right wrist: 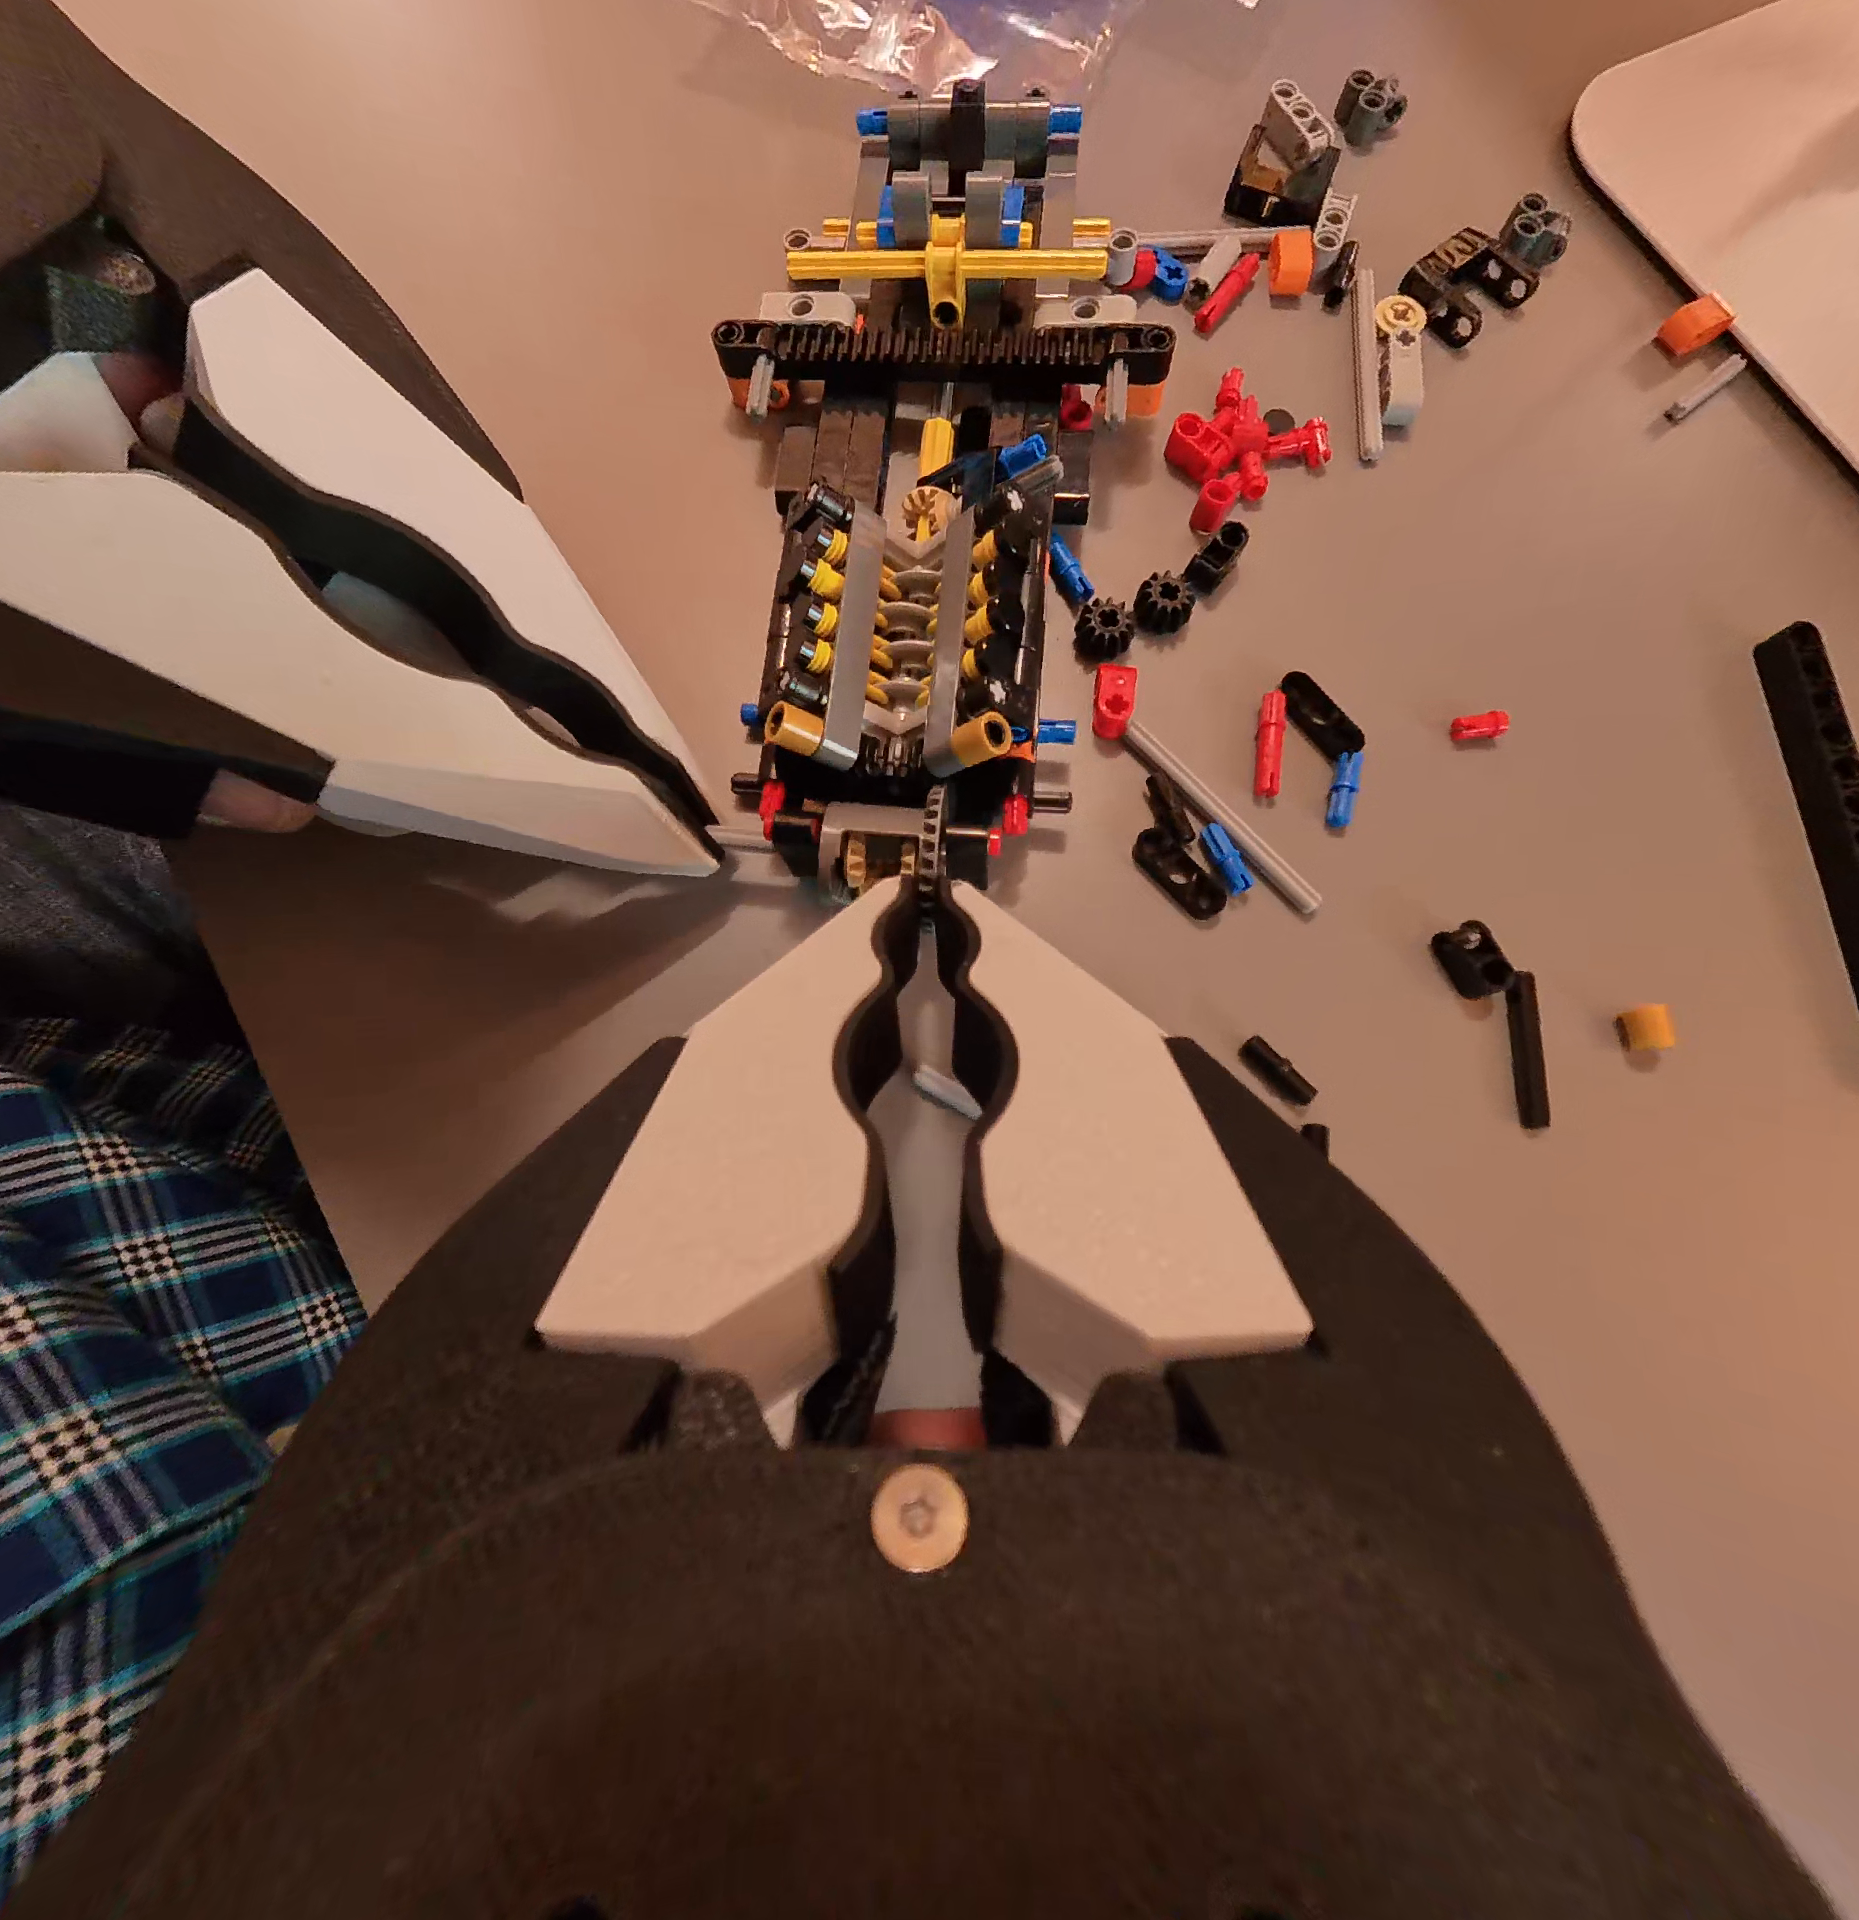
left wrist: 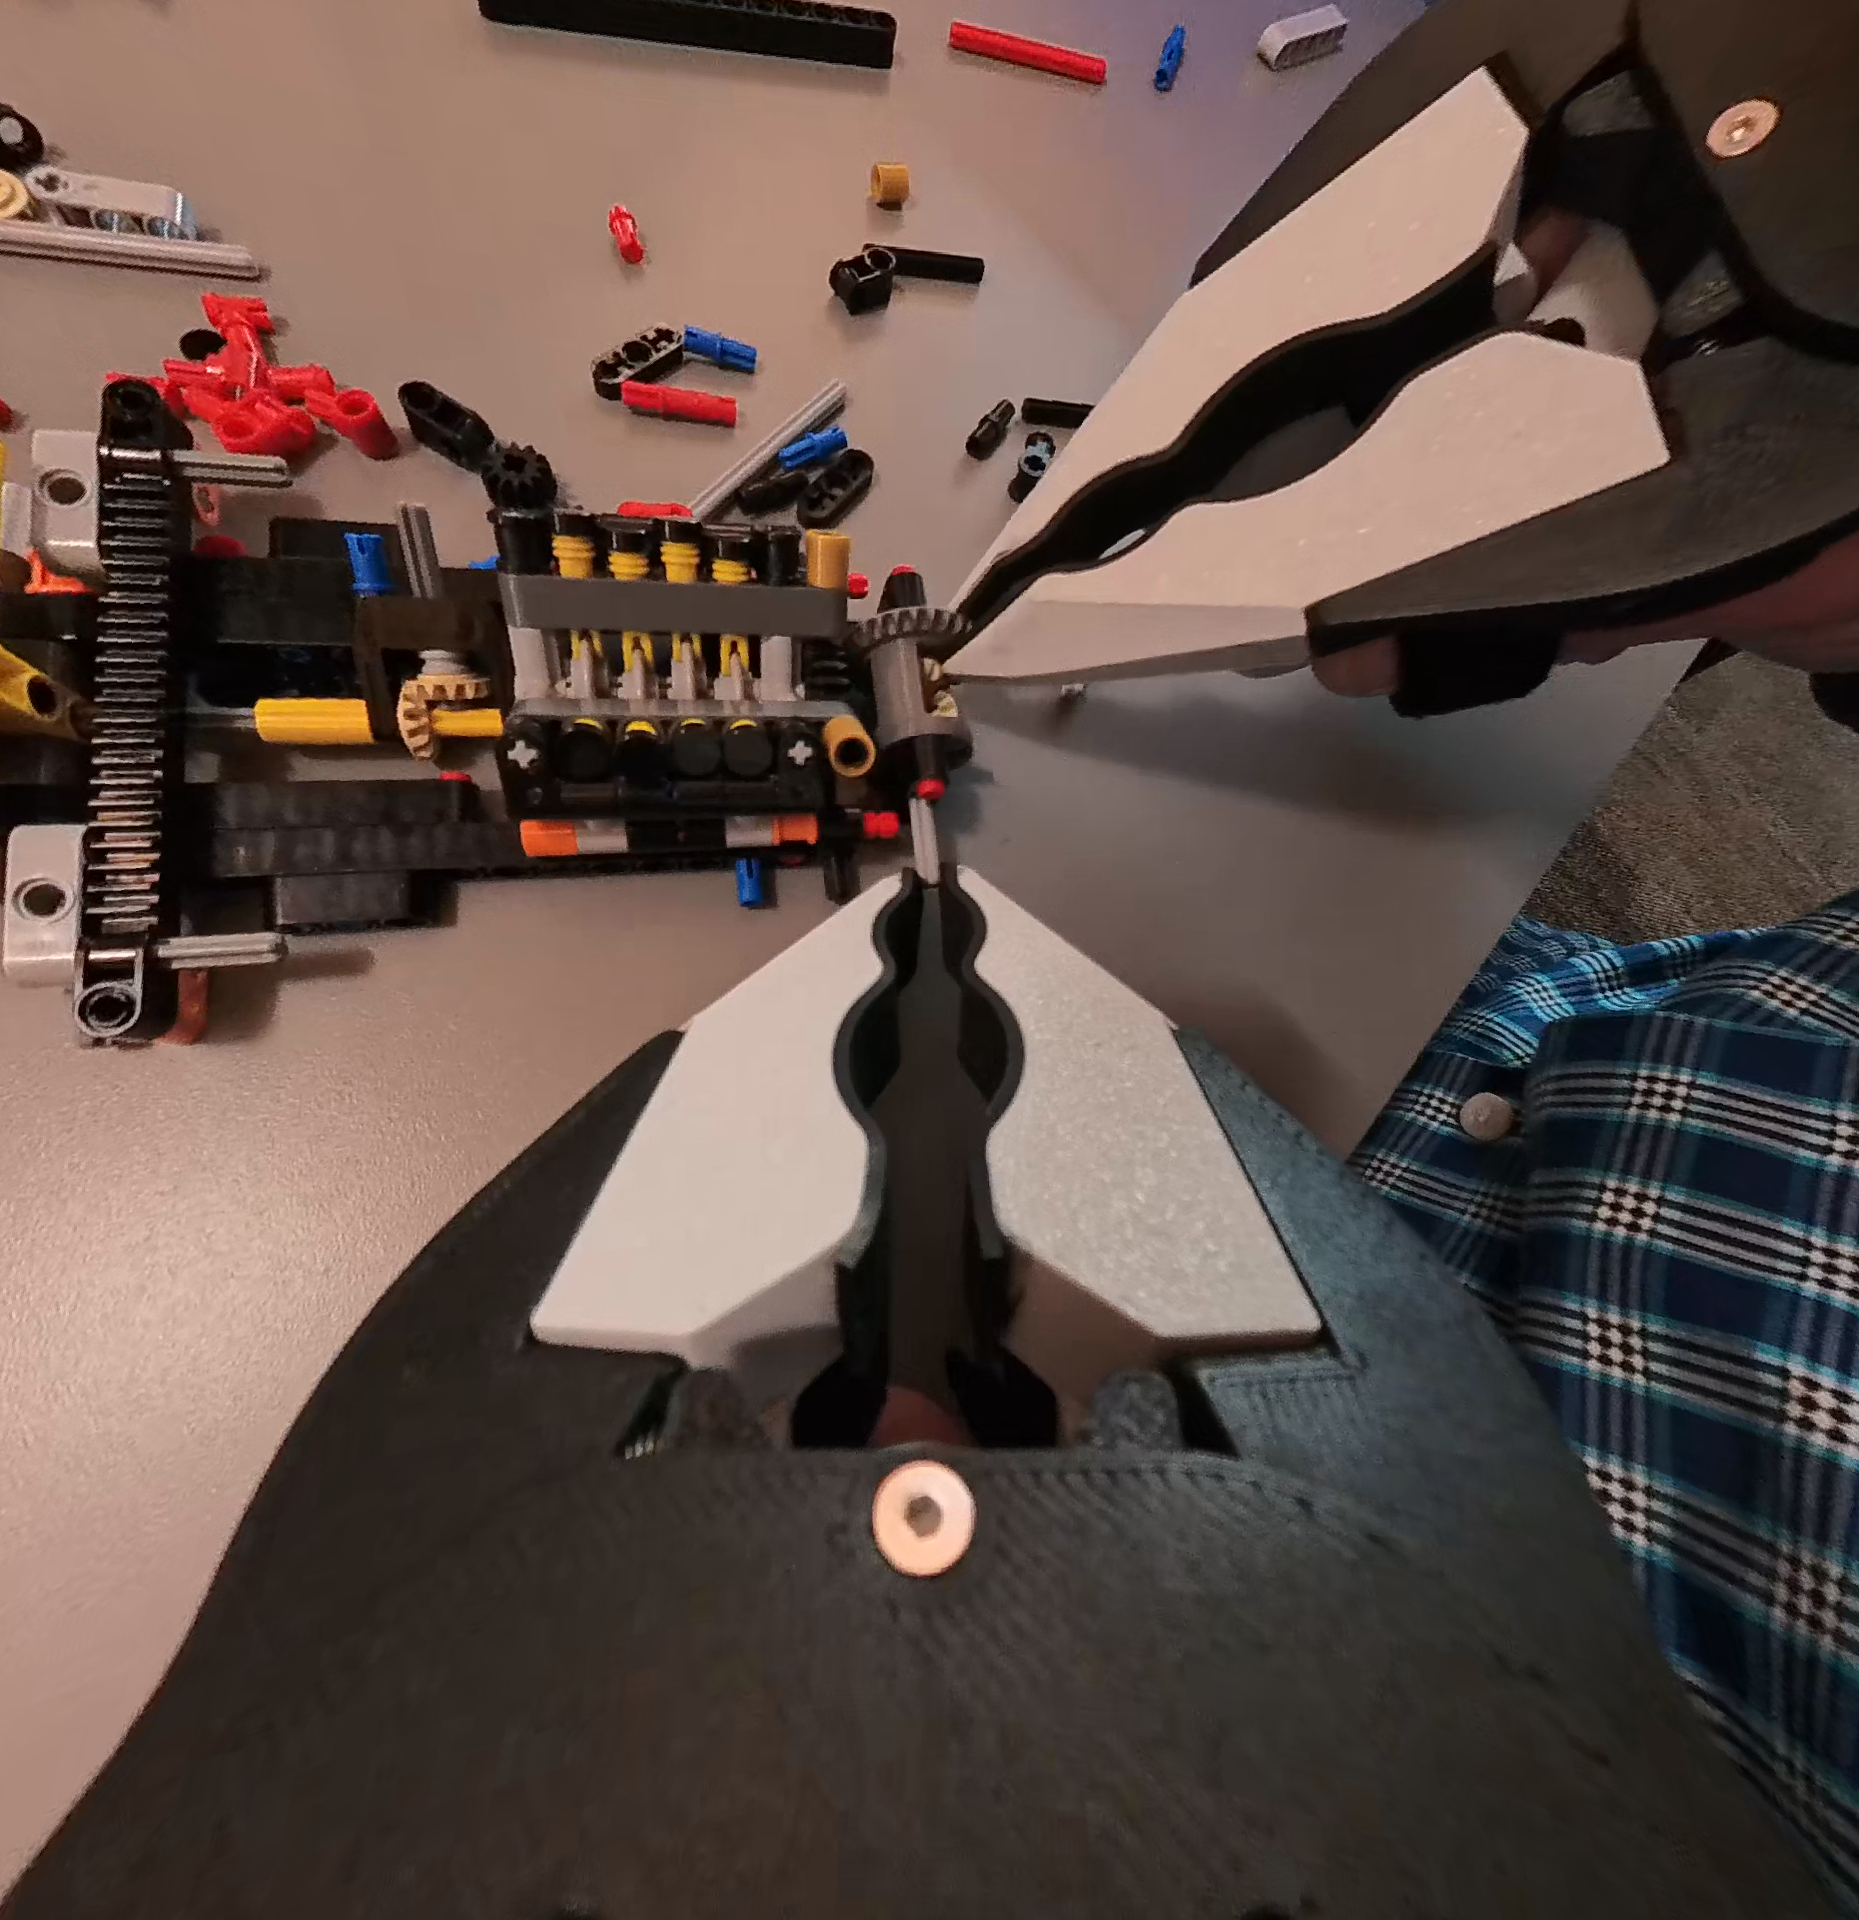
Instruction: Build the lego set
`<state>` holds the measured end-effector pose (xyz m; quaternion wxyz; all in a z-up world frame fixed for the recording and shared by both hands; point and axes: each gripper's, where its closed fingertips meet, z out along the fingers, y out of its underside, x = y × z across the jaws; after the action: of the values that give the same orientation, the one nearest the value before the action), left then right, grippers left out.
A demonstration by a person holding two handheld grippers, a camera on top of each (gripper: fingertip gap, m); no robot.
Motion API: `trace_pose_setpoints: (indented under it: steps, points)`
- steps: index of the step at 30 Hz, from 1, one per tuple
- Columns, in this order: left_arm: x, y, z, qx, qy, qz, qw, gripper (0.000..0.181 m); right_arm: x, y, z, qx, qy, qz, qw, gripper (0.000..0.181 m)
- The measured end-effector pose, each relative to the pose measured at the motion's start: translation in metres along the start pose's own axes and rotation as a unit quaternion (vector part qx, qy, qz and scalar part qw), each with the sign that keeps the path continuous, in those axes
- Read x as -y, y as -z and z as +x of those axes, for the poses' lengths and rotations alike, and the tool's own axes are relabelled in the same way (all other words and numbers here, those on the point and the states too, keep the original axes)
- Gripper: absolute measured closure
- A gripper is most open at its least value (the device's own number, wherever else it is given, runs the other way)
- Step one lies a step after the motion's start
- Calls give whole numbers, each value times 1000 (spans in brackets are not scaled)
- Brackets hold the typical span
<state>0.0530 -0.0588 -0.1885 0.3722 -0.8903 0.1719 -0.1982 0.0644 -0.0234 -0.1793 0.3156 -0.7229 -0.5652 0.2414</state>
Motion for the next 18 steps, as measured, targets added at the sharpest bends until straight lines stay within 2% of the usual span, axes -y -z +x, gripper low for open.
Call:
trace_pose_setpoints:
  steps: [1,8,18]
  points:
    - [0,0,0,0,0,0,1000,181,0,0,0,1,0,0,1000,181]
    - [0,0,-1,3,-1,-2,1000,181,1,-1,0,2,4,5,1000,180]
    - [-1,-1,-1,5,0,-4,1000,181,2,0,3,-8,13,12,1000,159]
